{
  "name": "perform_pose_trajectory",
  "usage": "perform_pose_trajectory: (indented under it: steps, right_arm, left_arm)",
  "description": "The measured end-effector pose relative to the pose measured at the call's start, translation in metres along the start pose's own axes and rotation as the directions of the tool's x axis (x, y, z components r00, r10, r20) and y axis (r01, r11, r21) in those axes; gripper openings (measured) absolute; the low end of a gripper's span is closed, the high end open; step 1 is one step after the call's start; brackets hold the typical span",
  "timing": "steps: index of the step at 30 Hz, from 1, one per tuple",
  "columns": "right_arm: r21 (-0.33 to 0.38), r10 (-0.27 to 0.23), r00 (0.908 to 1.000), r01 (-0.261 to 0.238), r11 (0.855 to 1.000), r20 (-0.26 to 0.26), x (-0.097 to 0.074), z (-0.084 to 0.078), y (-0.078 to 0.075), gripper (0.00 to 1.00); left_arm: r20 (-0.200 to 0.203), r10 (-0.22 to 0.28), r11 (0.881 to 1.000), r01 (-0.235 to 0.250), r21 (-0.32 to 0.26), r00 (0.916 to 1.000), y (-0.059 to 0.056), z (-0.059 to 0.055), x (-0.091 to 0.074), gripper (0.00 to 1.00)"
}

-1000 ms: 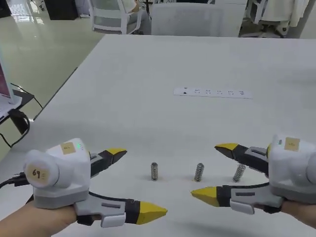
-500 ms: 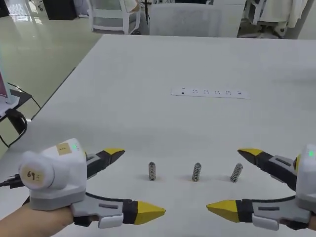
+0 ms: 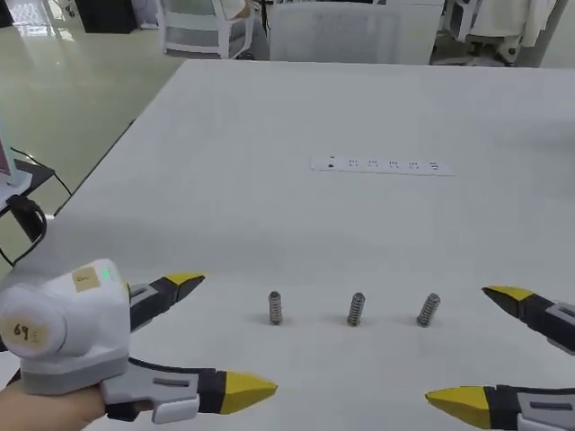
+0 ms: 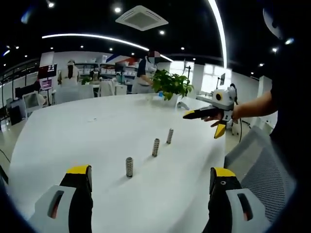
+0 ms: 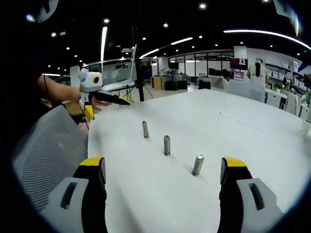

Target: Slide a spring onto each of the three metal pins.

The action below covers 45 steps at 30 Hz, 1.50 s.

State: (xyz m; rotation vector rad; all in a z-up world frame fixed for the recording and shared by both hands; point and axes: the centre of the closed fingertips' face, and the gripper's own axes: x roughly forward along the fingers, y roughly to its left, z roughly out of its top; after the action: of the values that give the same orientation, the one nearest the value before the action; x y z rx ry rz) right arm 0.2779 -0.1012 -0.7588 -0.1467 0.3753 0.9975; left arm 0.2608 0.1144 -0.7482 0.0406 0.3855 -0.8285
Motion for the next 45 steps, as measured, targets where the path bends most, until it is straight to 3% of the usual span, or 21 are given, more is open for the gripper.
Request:
perform_pose_trajectory:
  steps: [5,15,30,45]
  right_arm:
    - [0.019,-0.031,0.9995,0.031,0.999,0.002,-0.007,-0.003,-0.008,0.99]
    - [-0.001,-0.009,0.9997,0.009,1.0,-0.022,-0.003,-0.003,-0.004,0.99]
    - [0.024,-0.038,0.9982,0.039,0.999,-0.047,-0.011,-0.014,-0.01,0.97]
    - [0.025,-0.041,0.9987,0.042,0.999,-0.029,-0.01,-0.01,-0.01,0.97]
  left_arm:
    - [0.005,0.015,1.0,-0.015,-0.016,0.9999,0.001,-0.002,-0.003,0.98]
    - [0.007,0.008,1.0,-0.008,-0.022,0.9999,-0.002,0.001,0.002,0.98]
    - [-0.004,0.023,0.999,-0.023,-0.038,0.9997,0.003,-0.005,-0.005,0.98]
    - [-0.02,0.019,0.999,-0.019,-0.028,0.9996,0.002,-0.007,-0.004,0.98]
